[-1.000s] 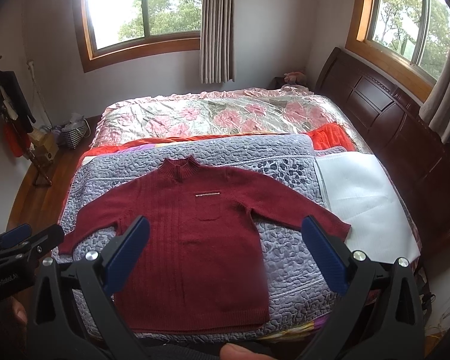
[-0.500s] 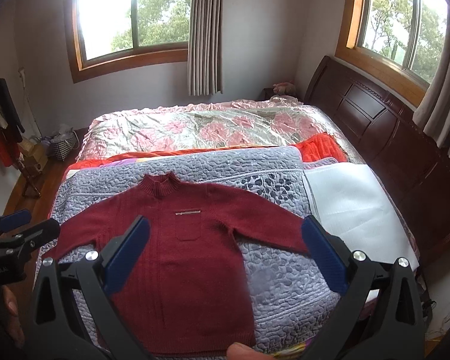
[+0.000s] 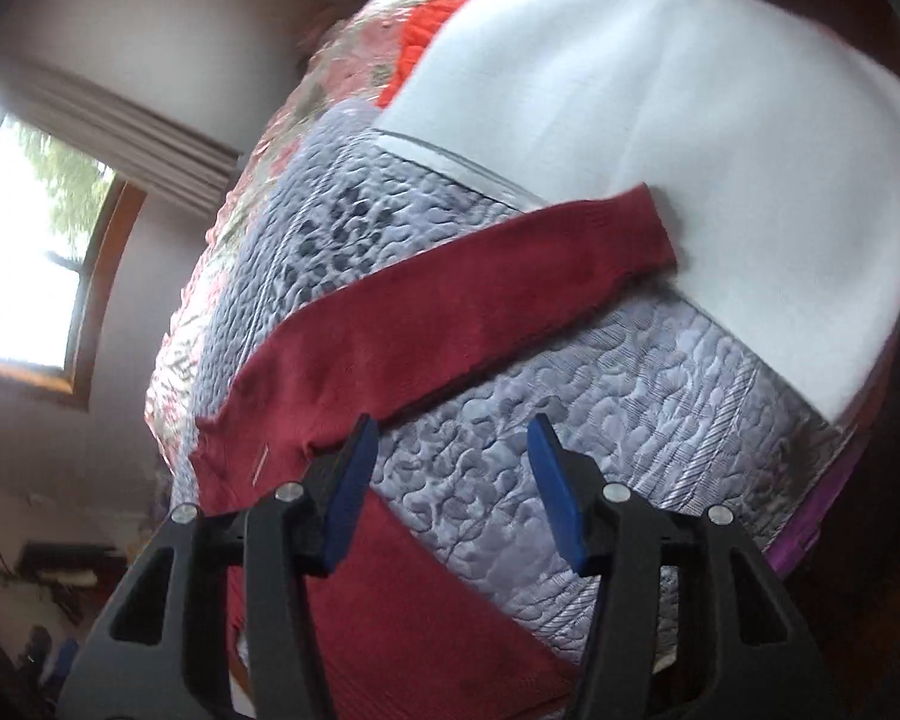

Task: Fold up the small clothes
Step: 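Grasp the cuff of the sleeve nearest the right tool with the right tool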

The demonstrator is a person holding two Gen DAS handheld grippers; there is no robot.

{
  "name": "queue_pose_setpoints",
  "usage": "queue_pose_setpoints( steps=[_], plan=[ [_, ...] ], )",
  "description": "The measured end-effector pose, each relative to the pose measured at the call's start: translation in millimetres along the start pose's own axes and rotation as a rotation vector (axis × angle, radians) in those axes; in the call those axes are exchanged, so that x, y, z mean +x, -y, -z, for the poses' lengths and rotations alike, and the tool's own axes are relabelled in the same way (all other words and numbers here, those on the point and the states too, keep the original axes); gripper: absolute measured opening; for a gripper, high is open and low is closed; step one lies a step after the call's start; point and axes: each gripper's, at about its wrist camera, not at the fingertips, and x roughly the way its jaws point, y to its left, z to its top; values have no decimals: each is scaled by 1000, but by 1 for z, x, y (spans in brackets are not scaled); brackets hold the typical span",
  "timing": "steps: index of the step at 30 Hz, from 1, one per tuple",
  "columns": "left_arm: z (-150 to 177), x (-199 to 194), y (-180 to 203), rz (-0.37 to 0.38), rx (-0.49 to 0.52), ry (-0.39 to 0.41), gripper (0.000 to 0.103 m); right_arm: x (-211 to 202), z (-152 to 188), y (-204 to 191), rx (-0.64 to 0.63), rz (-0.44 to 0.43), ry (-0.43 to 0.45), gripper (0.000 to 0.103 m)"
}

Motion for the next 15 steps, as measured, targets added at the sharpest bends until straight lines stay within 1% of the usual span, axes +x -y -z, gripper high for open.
queue_pose_setpoints(
  steps=[3,5,7,9,11,15],
  plan=[
    [-2,34,7,57,-7,-51,99,35,-22,64,228,-147,-24,52],
    [-3,61,14,52,-5,-102,99,63,-31,98,366,-268,-40,54],
    [-3,88,20,50,-2,-153,99,85,-39,123,458,-311,-21,58],
    [-2,110,24,47,-4,-182,99,107,-47,142,520,-318,3,58],
    [-2,129,25,42,-11,-209,99,126,-51,156,579,-330,24,56],
    [0,163,26,30,-27,-254,99,154,-58,166,586,-302,40,51]
  ],
)
